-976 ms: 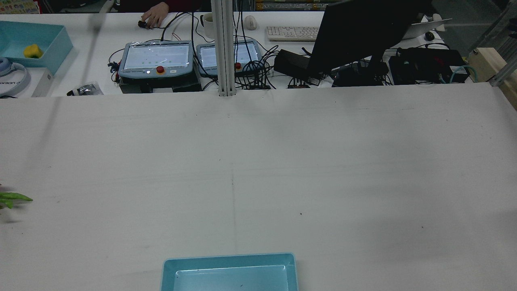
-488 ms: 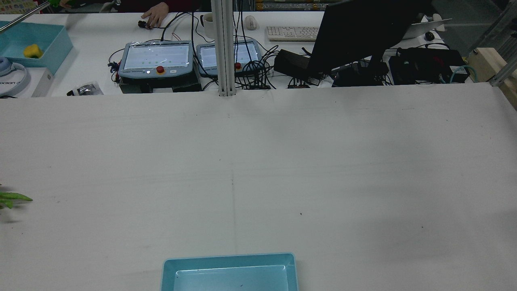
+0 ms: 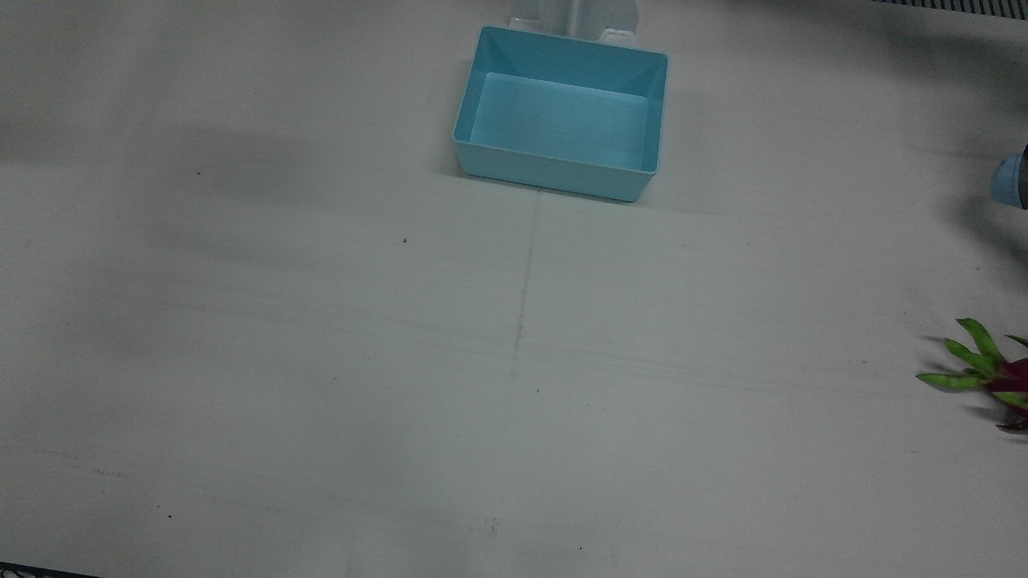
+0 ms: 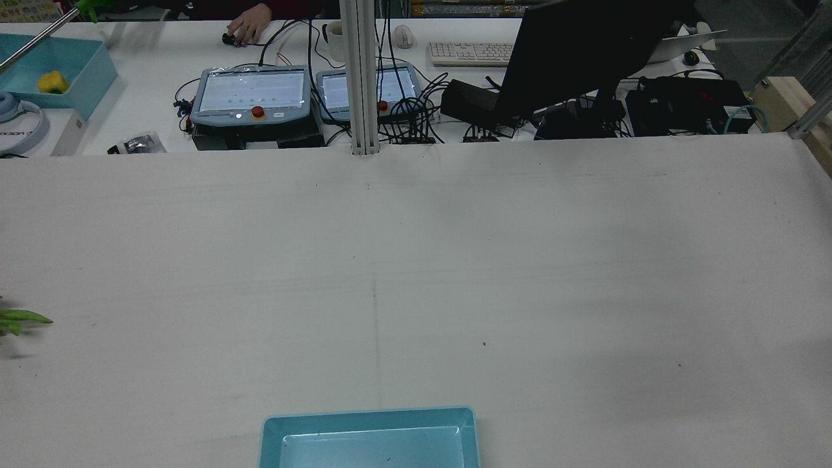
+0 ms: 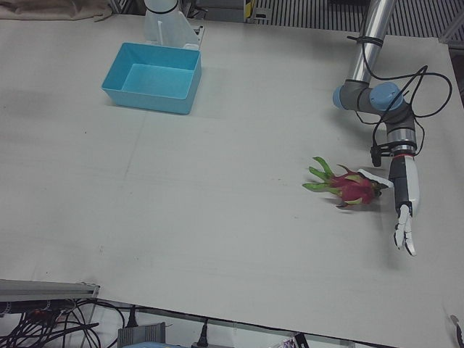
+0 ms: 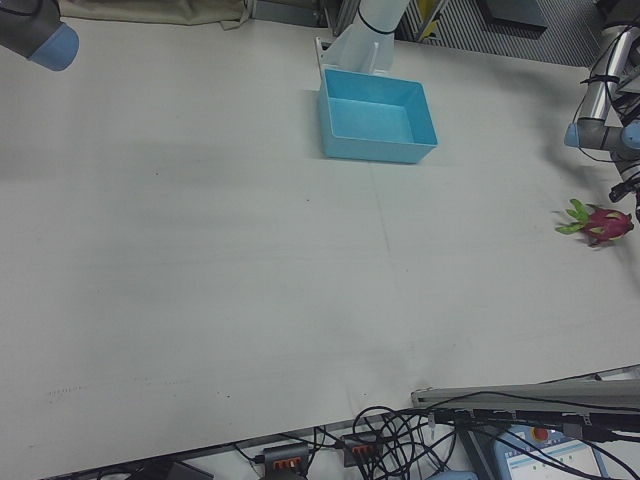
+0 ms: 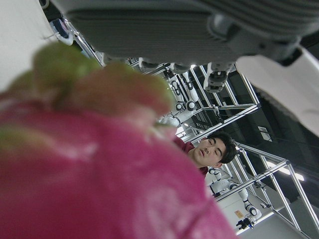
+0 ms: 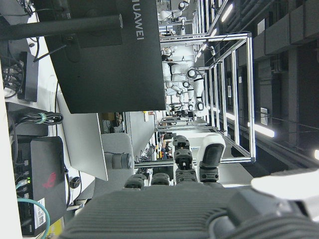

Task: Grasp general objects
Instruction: 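Reach the left hand down toward the pink dragon fruit on the table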

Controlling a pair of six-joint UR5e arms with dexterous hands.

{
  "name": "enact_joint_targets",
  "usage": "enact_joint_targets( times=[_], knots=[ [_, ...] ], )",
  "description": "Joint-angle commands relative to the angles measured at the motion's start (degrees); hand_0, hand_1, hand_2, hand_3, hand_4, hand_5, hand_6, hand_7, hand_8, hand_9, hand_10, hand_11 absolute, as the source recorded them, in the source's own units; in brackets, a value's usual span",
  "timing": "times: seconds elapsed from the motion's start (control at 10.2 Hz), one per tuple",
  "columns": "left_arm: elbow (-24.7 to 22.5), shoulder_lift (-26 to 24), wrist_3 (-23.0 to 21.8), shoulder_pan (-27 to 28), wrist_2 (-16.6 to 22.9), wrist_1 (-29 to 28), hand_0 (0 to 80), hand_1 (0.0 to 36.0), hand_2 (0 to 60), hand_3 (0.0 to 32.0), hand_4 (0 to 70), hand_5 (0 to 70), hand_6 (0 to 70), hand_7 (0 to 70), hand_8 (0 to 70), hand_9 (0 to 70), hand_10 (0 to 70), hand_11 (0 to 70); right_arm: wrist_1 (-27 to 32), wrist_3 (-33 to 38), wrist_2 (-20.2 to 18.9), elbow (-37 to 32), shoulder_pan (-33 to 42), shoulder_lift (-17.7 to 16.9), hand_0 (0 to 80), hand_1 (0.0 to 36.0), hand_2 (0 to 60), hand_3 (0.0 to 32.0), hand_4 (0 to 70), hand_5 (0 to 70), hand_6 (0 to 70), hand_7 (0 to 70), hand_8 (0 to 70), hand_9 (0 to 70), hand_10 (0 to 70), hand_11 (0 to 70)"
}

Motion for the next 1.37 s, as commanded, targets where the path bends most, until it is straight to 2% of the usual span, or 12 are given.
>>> enact_joint_targets(
  times=[0.0,0.2,0.29,0.39,0.49,0.59,0.68,0.78,0.98,1.07,1.17,1.27],
  knots=[
    [-8.45,4.16,-1.58,-0.51,5.74,2.11,44.8,2.8,0.0,11.4,0.0,0.0,0.0,0.0,0.0,0.0,0.1,0.7,0.0,-0.07,0.0,0.33,-0.05,0.0,0.0,0.0,0.0,0.0,0.0,0.0,0.0,0.0,0.0,0.0,0.0,0.0],
    [-13.91,5.66,0.26,-4.0,10.93,6.15,44.1,2.3,0.0,11.2,0.0,0.0,0.0,0.0,0.0,0.0,0.2,0.9,0.0,-0.07,0.0,0.41,0.04,0.0,0.0,0.0,0.0,0.0,0.0,0.0,0.0,0.0,0.0,0.0,0.0,0.0],
    [-16.1,6.45,6.97,-7.6,17.83,6.15,44.3,2.6,0.0,8.4,0.0,0.0,0.0,0.0,0.0,0.0,0.0,0.3,0.0,-0.07,0.0,0.41,0.04,0.0,0.0,0.0,0.0,0.0,0.0,0.0,0.0,0.0,0.0,0.0,0.0,0.0],
    [-21.61,6.29,19.04,-12.94,24.6,8.85,45.7,3.5,0.0,10.2,0.0,0.0,0.0,1.3,0.0,0.0,0.0,0.0,0.0,-0.07,0.0,0.41,0.04,0.0,0.0,0.0,0.0,0.0,0.0,0.0,0.0,0.0,0.0,0.0,0.0,0.0],
    [-28.97,6.63,30.56,-20.21,31.02,12.88,46.3,4.4,0.0,7.8,0.0,0.0,0.0,3.9,0.0,0.0,0.0,0.0,-0.09,-0.07,0.0,0.33,0.04,0.0,0.0,0.0,0.0,0.0,0.0,0.0,0.0,0.0,0.0,0.0,0.0,0.0],
    [-33.74,6.2,34.94,-27.51,37.96,17.36,46.1,4.0,0.0,5.4,0.0,0.0,0.0,3.9,0.0,0.0,0.0,0.0,0.0,-0.07,0.0,0.33,0.04,0.0,0.0,0.0,0.0,0.0,0.0,0.0,0.0,0.0,0.0,0.0,0.0,0.0],
    [-34.66,5.07,34.9,-33.59,44.81,18.53,45.9,3.5,0.0,0.0,1.9,0.5,0.0,5.1,0.0,0.0,0.0,0.0,0.0,-0.07,0.0,0.33,0.04,0.0,0.0,0.0,0.0,0.0,0.0,0.0,0.0,0.0,0.0,0.0,0.0,0.0],
    [-34.5,2.44,35.68,-37.21,48.45,19.33,45.8,2.9,0.0,0.0,9.8,1.9,0.0,6.5,0.0,0.0,0.0,0.0,0.0,0.02,0.0,0.33,0.04,0.0,0.0,0.0,0.0,0.0,0.0,0.0,0.0,0.0,0.0,0.0,0.0,0.0],
    [-33.27,7.56,47.83,-37.16,49.19,18.47,42.3,1.0,0.0,0.0,12.4,2.1,0.0,5.5,0.0,0.0,0.1,0.1,0.0,0.02,0.0,0.24,0.04,0.0,0.0,0.0,0.0,0.0,0.0,0.0,0.0,0.0,0.0,0.0,0.0,0.0],
    [-30.04,9.17,52.08,-37.08,49.1,15.67,43.9,1.6,0.0,0.0,14.7,4.2,0.0,7.1,0.0,0.0,0.6,1.0,0.0,0.02,0.0,0.15,0.04,0.0,0.0,0.0,0.0,0.0,0.0,0.0,0.0,0.0,0.0,0.0,0.0,0.0],
    [-26.18,9.18,53.43,-36.9,49.1,13.99,45.8,3.4,0.0,0.0,11.1,3.4,0.0,7.3,0.0,0.0,0.1,0.5,0.0,0.02,0.0,0.15,0.04,0.0,0.0,0.0,0.0,0.0,0.0,0.0,0.0,0.0,0.0,0.0,0.0,0.0],
    [-25.36,9.71,54.84,-36.9,49.19,13.89,46.1,4.7,0.0,0.0,4.4,0.2,0.0,4.1,0.0,0.0,0.0,0.5,0.0,0.11,0.0,0.15,0.04,0.0,0.0,0.0,0.0,0.0,0.0,0.0,0.0,0.0,0.0,0.0,0.0,0.0]
  ],
)
